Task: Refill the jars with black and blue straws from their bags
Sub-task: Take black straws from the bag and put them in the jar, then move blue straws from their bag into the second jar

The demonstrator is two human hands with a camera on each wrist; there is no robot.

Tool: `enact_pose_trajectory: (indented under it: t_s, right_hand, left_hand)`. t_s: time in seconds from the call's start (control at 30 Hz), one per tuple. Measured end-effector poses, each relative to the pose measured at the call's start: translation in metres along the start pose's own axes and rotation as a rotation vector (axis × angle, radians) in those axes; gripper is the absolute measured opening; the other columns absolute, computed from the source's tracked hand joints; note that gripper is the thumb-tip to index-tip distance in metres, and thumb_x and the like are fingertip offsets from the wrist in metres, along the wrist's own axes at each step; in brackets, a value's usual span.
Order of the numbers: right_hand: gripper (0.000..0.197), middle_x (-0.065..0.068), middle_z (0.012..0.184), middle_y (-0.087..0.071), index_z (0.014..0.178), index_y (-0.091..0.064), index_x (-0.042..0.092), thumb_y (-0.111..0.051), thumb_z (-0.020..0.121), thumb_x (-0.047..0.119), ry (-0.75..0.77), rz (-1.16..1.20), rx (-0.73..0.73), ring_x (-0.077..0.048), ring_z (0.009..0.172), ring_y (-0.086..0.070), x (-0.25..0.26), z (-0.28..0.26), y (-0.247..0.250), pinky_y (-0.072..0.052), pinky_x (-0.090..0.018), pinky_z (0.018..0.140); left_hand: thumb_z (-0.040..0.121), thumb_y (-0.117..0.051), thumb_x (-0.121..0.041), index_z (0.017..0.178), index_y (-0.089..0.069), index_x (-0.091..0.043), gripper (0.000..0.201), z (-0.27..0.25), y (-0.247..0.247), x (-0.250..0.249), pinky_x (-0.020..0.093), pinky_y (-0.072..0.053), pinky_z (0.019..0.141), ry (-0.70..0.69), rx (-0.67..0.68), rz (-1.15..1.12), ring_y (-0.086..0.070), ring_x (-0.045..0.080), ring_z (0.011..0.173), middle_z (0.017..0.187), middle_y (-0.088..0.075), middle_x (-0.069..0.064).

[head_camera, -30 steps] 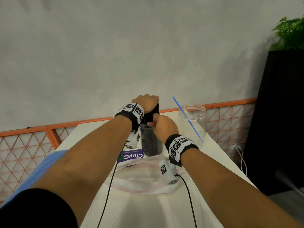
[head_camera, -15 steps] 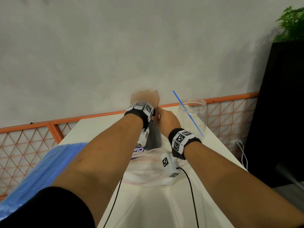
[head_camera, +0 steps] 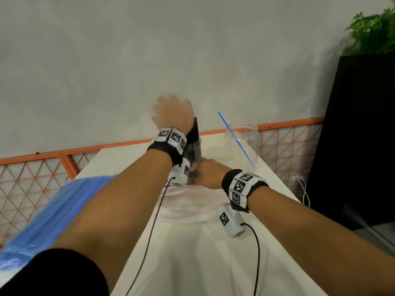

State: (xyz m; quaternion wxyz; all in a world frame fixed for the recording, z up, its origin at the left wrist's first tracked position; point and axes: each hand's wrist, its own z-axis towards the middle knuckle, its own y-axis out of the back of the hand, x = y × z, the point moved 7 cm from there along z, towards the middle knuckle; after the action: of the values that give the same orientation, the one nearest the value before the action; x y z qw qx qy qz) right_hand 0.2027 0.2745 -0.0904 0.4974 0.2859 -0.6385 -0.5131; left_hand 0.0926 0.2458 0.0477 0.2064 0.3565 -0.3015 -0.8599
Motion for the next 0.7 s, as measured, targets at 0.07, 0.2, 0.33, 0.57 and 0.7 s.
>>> enact_pose_trajectory:
  t_s: [0.07, 0.2, 0.33, 0.57, 0.7]
  right_hand:
    - [0.061, -0.009, 0.135, -0.044, 0.138, -0.044, 0.028, -0.06, 0.084, 0.053, 0.009, -0.068, 0.17, -0.031, 0.122, -0.046, 0.007, -0.009, -0.023, -0.041, -0.041, 0.102]
    - [0.07, -0.007, 0.147, -0.038, 0.146, -0.029, 0.035, -0.061, 0.085, 0.045, 0.024, -0.232, 0.381, -0.028, 0.129, -0.041, 0.015, -0.03, -0.057, -0.037, -0.037, 0.103]
    - [0.069, 0.006, 0.152, -0.033, 0.145, -0.023, 0.045, -0.047, 0.083, 0.06, -0.007, -0.317, 0.451, -0.022, 0.136, -0.036, 0.014, -0.057, -0.077, -0.03, -0.042, 0.111]
    - [0.067, 0.004, 0.157, -0.023, 0.148, -0.02, 0.038, -0.047, 0.088, 0.055, -0.008, -0.352, 0.565, -0.02, 0.143, -0.022, 0.021, -0.096, -0.079, -0.018, -0.041, 0.117]
    - [0.049, -0.003, 0.153, -0.032, 0.147, -0.032, 0.025, -0.031, 0.101, 0.042, 0.016, -0.236, 0.34, -0.023, 0.14, -0.031, 0.049, -0.095, -0.058, -0.021, -0.038, 0.117]
  left_hand:
    - [0.094, -0.043, -0.035, 0.112, -0.058, -0.008, 0.037, -0.019, 0.016, 0.013, 0.041, -0.039, 0.084, -0.072, 0.026, -0.002, -0.049, 0.033, 0.106, 0.118, -0.051, 0.013]
    - [0.099, -0.045, -0.018, 0.12, -0.061, 0.001, 0.033, -0.087, -0.009, 0.065, 0.038, -0.046, 0.091, -0.051, 0.639, 0.115, -0.057, 0.037, 0.115, 0.119, -0.062, 0.019]
    - [0.102, -0.046, -0.033, 0.14, -0.05, -0.012, 0.044, -0.162, -0.018, 0.106, 0.028, -0.032, 0.103, -0.101, 1.019, 0.36, -0.042, 0.026, 0.135, 0.149, -0.045, 0.01]
    - [0.098, -0.052, -0.044, 0.15, -0.037, -0.033, 0.055, -0.225, -0.004, 0.143, 0.032, -0.018, 0.117, -0.135, 1.26, 0.536, -0.027, 0.019, 0.146, 0.159, -0.031, -0.003]
    - [0.097, -0.053, -0.045, 0.149, -0.036, -0.037, 0.056, -0.228, 0.003, 0.139, 0.032, -0.02, 0.115, -0.152, 1.195, 0.522, -0.027, 0.02, 0.146, 0.159, -0.029, -0.002]
